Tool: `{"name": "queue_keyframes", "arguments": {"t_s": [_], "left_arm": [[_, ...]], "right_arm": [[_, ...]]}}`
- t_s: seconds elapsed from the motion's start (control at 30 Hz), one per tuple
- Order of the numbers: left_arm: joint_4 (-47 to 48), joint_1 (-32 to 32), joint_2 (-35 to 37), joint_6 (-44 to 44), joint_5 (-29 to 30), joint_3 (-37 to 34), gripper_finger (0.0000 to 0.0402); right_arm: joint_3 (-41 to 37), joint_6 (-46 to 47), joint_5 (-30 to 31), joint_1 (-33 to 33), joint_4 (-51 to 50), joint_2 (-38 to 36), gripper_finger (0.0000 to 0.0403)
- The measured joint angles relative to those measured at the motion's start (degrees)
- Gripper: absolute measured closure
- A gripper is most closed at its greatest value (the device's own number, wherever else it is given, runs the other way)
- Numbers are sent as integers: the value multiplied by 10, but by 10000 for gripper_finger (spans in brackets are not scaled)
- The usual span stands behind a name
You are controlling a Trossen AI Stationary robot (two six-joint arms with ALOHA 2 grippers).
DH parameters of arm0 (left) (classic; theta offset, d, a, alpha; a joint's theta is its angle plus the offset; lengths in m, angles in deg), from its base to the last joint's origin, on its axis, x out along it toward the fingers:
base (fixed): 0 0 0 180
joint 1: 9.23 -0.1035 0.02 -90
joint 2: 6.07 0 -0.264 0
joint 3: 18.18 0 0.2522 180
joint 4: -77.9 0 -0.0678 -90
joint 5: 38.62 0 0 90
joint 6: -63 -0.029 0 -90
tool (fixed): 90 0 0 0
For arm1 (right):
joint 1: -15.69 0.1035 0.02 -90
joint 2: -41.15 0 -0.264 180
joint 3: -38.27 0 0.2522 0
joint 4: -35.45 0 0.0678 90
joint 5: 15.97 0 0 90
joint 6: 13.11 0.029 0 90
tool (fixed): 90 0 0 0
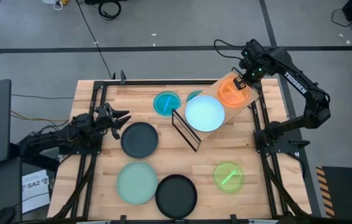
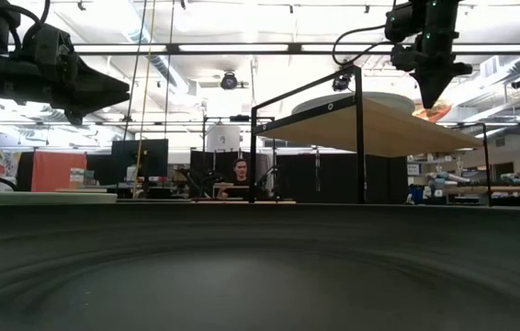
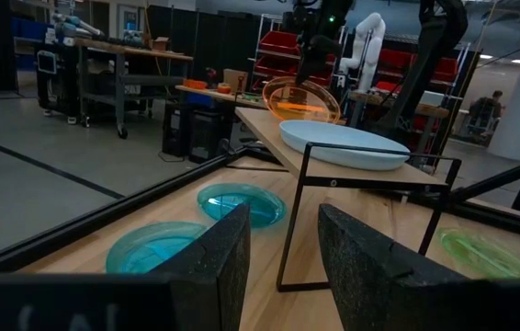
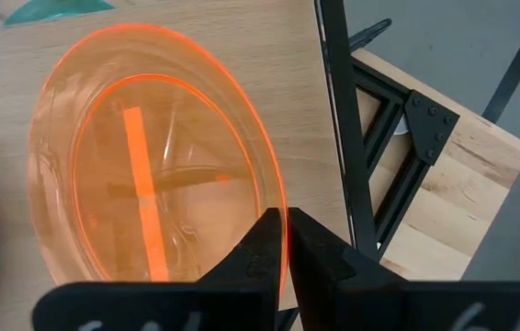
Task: Place and stack plates onto a shelf
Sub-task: Put the small orange plate on the shelf, then stack the top big black plate on top of the big light blue plate on the shelf
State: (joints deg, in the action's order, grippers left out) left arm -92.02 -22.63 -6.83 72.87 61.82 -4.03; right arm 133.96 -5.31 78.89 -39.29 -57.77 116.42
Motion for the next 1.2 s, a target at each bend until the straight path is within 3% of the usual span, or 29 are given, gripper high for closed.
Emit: {"name": "queue_keyframes", "arguments": {"t_s": [0.87, 1.2], "left_arm": [[0, 0, 0, 0, 0, 0, 265], [-20, 0, 0, 0, 5, 0, 265]], "right_arm": [[0, 0, 2, 0, 0, 0, 259], [0, 0, 2, 0, -2, 0, 249]]}}
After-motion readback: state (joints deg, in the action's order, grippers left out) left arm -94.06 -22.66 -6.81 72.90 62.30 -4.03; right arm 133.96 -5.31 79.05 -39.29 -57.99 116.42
